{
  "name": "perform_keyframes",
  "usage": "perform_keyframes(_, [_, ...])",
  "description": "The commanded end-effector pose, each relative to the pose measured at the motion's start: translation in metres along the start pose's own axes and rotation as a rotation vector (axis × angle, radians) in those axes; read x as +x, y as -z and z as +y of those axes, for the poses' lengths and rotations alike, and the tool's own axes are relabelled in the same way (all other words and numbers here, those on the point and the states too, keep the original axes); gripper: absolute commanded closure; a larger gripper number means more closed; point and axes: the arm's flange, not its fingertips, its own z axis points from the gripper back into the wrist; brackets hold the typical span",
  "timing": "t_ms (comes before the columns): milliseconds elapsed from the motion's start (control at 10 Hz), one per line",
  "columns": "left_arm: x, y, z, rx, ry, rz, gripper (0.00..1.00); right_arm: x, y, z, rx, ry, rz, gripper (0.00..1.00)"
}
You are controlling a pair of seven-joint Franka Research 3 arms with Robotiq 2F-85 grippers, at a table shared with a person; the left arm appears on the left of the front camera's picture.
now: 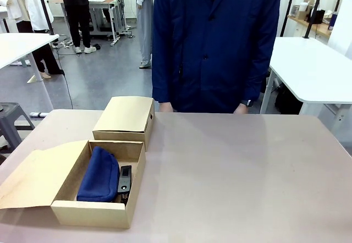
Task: Place items inside the box.
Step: Close the lid of the Mailer Box closest to the robot.
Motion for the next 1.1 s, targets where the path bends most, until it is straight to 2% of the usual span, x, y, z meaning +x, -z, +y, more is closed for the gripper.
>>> perform_keyframes(0, [-0.032, 0.024, -0.013, -0.005, 0.065, -0.084, 0.0, 0.0, 0.002, 0.003, 0.023, -0.01, -0.002, 0.0])
perform_keyframes(100, [-0.028, 0.033, -0.015, -0.056, 0.064, -0.107, 0.0, 0.0, 0.002, 0.003, 0.023, -0.01, -0.002, 0.0])
perform_keyframes(300, [-0.03, 0.055, -0.018, -0.13, 0.041, -0.086, 0.0, 0.0, 0.002, 0.003, 0.023, -0.01, -0.002, 0.0])
perform_keyframes(400, [-0.032, 0.064, -0.018, -0.13, 0.043, -0.057, 0.0, 0.0, 0.002, 0.003, 0.023, -0.01, -0.002, 0.0])
perform_keyframes(600, [-0.032, 0.079, -0.022, -0.193, 0.015, -0.061, 0.0, 0.0, 0.002, 0.003, 0.023, -0.01, -0.002, 0.0])
perform_keyframes(1000, [-0.033, 0.082, -0.013, -0.16, -0.002, -0.05, 0.0, 0.0, 0.002, 0.003, 0.023, -0.01, -0.002, 0.0])
